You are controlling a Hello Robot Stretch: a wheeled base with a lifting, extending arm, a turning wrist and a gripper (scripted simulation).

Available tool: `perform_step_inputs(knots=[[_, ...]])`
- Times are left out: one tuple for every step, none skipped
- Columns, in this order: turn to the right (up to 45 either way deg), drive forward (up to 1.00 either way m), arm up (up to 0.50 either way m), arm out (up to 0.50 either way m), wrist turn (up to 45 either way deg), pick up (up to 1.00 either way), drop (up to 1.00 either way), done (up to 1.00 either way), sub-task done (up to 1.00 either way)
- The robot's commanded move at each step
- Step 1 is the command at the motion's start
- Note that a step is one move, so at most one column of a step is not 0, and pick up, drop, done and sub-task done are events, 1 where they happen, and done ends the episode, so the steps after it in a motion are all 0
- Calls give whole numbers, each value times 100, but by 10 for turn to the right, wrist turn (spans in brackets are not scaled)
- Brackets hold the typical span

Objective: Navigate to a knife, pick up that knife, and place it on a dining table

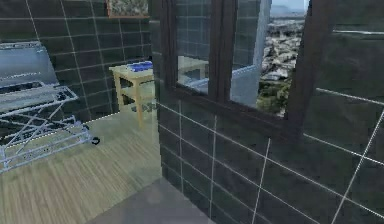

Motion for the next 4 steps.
perform_step_inputs(knots=[[-300,0,0,0,0,0,0,0,0],[0,100,0,0,0,0,0,0,0],[0,40,0,0,0,0,0,0,0],[360,0,0,0,0,0,0,0,0]])
